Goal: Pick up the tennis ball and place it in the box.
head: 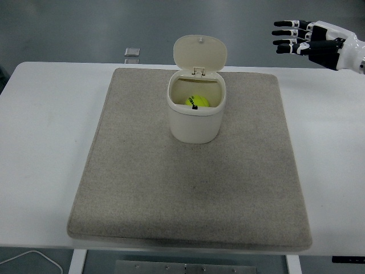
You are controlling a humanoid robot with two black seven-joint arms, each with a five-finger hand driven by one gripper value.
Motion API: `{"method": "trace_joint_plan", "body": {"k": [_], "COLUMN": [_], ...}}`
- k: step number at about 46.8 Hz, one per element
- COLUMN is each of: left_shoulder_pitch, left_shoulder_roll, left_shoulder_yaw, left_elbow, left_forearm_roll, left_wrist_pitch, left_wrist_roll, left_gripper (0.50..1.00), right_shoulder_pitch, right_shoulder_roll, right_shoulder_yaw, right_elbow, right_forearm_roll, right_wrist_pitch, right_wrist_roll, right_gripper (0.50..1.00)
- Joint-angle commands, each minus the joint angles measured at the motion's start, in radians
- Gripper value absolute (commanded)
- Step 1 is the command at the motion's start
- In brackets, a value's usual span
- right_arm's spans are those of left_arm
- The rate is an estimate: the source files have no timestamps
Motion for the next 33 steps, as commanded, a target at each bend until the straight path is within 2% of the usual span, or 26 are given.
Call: {"method": "trace_joint_plan", "body": {"k": [1,11,18,31,32,33], "left_shoulder_pitch": [0.000,-0.001,0.000,0.000,0.000,-0.001], "left_shoulder_roll": [0.000,0.000,0.000,0.000,0.000,0.000], "left_shoulder_yaw": [0.000,0.000,0.000,0.000,0.000,0.000], "left_elbow": [-0.001,0.001,0.001,0.001,0.001,-0.001], "left_forearm_roll": [0.000,0.000,0.000,0.000,0.000,0.000], "left_wrist_pitch": [0.000,0.002,0.000,0.002,0.002,0.000], "left_wrist_roll": [0.000,0.000,0.000,0.000,0.000,0.000], "left_gripper": [0.996,0.996,0.996,0.996,0.996,0.996], "right_shoulder_pitch": [-0.021,-0.096,-0.142,-0.193,-0.194,-0.196], "right_shoulder_roll": [0.045,0.114,0.155,0.180,0.178,0.178], "right_shoulder_yaw": [0.010,0.134,0.217,0.229,0.229,0.229], "right_elbow": [-0.045,-0.150,-0.167,-0.167,-0.167,-0.167], "right_forearm_roll": [0.047,0.085,0.104,0.187,0.187,0.187], "right_wrist_pitch": [-0.009,-0.010,-0.012,-0.012,-0.013,-0.013], "right_wrist_roll": [0.006,0.005,0.003,0.008,0.011,0.011], "right_gripper": [0.860,0.860,0.860,0.864,0.868,0.897]}}
